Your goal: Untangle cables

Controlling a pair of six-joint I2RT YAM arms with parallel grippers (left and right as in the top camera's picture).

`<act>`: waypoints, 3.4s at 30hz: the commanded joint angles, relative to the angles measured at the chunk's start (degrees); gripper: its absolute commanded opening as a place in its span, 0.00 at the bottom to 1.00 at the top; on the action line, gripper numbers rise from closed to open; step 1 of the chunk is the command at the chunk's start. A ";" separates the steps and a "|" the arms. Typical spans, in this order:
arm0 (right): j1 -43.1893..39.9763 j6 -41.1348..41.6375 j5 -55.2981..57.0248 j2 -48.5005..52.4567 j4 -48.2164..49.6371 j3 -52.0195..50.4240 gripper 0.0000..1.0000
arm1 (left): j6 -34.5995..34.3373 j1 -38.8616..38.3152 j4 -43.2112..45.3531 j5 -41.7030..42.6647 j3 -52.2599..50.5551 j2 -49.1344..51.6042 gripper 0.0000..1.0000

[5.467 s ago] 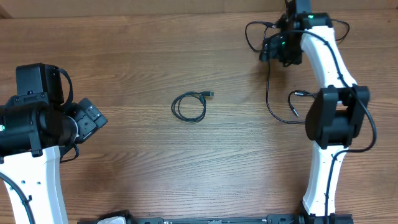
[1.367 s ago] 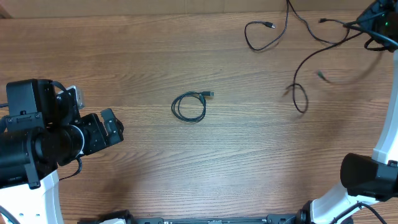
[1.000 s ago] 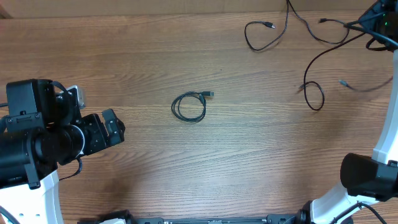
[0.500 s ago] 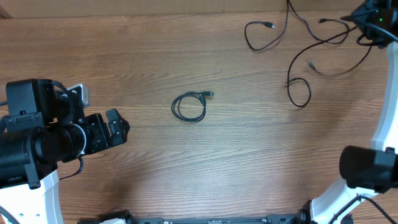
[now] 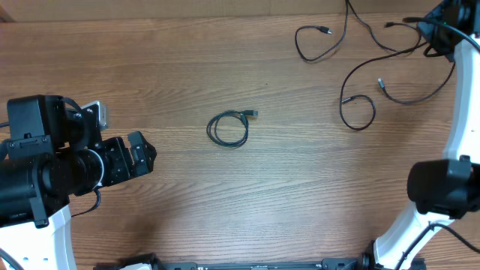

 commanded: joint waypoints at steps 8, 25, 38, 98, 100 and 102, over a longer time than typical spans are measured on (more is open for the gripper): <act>-0.42 0.55 2.51 7.87 -0.66 -4.33 0.10 | 1.11 0.24 -0.24 0.98 0.50 -0.11 1.00; -0.48 0.44 1.40 8.31 4.15 -19.19 0.59 | 1.11 0.24 -0.55 1.01 0.50 -0.11 1.00; -0.70 -2.03 -1.01 8.15 -5.16 -8.26 1.00 | 1.11 0.24 -0.26 0.98 0.50 -0.11 0.99; 15.47 -22.91 -18.75 7.08 -11.98 -36.24 0.61 | 1.09 0.24 1.99 0.98 0.50 -0.09 0.99; 15.47 -22.91 -18.60 7.08 -11.58 -36.61 0.61 | 1.11 0.24 1.97 0.98 0.50 -0.09 1.00; 15.47 -22.88 -17.16 7.08 -10.86 -36.98 0.65 | 1.11 0.24 1.97 0.98 0.50 -0.09 1.00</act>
